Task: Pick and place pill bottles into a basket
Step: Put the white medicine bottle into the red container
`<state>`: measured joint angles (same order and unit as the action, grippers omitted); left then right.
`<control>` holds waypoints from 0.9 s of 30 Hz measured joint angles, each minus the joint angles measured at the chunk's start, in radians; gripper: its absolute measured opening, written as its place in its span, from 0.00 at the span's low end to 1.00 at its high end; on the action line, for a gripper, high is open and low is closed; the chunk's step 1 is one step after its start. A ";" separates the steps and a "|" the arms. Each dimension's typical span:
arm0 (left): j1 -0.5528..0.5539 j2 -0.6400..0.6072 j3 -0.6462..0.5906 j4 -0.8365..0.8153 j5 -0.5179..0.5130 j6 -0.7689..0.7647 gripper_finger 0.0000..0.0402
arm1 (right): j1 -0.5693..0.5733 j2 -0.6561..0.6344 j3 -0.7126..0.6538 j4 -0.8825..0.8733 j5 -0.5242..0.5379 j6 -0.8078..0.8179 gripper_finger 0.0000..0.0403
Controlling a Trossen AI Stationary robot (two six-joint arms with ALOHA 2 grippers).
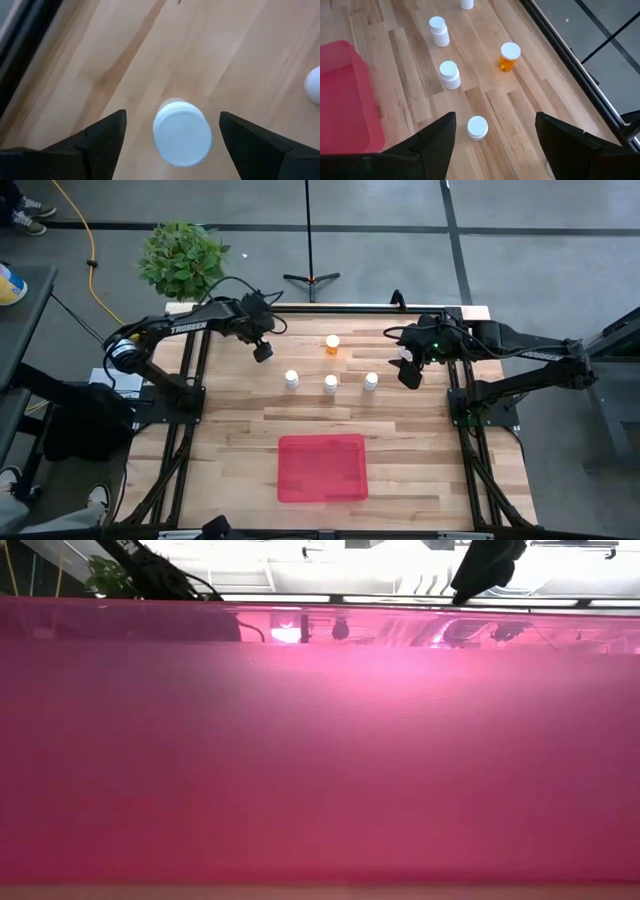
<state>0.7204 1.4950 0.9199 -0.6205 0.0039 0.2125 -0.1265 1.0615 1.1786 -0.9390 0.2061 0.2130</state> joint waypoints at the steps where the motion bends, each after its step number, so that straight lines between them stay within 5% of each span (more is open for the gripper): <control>1: -0.003 0.012 0.000 -0.007 -0.021 -0.003 0.88 | 0.000 0.000 0.000 0.000 -0.002 0.004 0.65; 19: -0.003 0.036 -0.001 -0.013 -0.018 -0.025 0.88 | 0.000 0.000 0.000 0.000 -0.015 0.023 0.65; 27: -0.003 0.036 -0.001 -0.017 0.007 -0.037 0.77 | 0.000 0.000 0.000 0.000 -0.015 0.026 0.65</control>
<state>0.7174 1.5314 0.9192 -0.6379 0.0105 0.1757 -0.1265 1.0615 1.1782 -0.9394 0.1913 0.2387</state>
